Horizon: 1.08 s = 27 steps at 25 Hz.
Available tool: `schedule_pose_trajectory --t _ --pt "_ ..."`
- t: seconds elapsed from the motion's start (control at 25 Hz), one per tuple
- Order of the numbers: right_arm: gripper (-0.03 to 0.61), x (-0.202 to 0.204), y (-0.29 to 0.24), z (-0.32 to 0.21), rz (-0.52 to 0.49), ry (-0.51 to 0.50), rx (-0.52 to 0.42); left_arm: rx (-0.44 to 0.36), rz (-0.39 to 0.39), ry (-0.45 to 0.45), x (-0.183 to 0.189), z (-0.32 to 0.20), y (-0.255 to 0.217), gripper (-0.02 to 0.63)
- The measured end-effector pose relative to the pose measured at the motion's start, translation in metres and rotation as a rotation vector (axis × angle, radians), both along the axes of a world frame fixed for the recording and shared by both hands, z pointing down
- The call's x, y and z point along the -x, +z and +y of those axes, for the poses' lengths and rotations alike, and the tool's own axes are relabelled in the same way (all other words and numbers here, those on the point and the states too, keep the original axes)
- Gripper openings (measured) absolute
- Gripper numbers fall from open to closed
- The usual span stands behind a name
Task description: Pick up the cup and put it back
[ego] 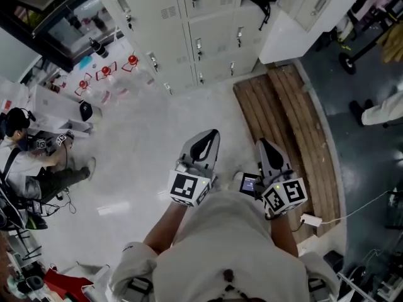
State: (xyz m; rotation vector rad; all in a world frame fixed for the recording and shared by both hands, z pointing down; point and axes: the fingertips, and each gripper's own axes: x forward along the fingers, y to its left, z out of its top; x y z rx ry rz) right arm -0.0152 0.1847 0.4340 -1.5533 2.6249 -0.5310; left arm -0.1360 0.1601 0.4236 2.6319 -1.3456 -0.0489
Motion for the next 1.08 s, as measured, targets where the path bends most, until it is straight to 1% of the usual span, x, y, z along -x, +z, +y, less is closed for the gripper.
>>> schedule_pose_trajectory --t 0.12,0.32,0.48,0.6,0.76,0.88,1.08 --pt "0.025 -0.006 0.003 0.019 0.009 -0.025 -0.007 -0.025 0.005 0.006 -0.014 0.021 -0.006 0.009" --pt "0.025 -0.031 -0.004 0.058 0.01 -0.051 -0.038 -0.011 0.015 -0.042 -0.035 0.063 -0.007 0.009" --pt "0.025 -0.072 -0.008 0.097 0.007 -0.055 -0.042 -0.008 -0.014 -0.038 -0.076 0.1 -0.006 0.009" --pt "0.025 -0.113 0.0 0.129 0.023 -0.05 -0.028 -0.012 0.0 -0.039 -0.113 0.137 -0.007 0.009" --pt "0.025 -0.15 0.01 0.163 -0.014 -0.042 -0.013 0.004 0.002 -0.064 -0.141 0.182 -0.003 0.009" --pt "0.025 -0.162 0.008 0.182 -0.032 -0.051 -0.031 0.01 -0.018 -0.068 -0.155 0.201 0.001 0.009" --pt "0.025 -0.176 0.006 0.215 -0.041 -0.089 -0.066 -0.012 -0.044 -0.054 -0.178 0.228 -0.005 0.009"
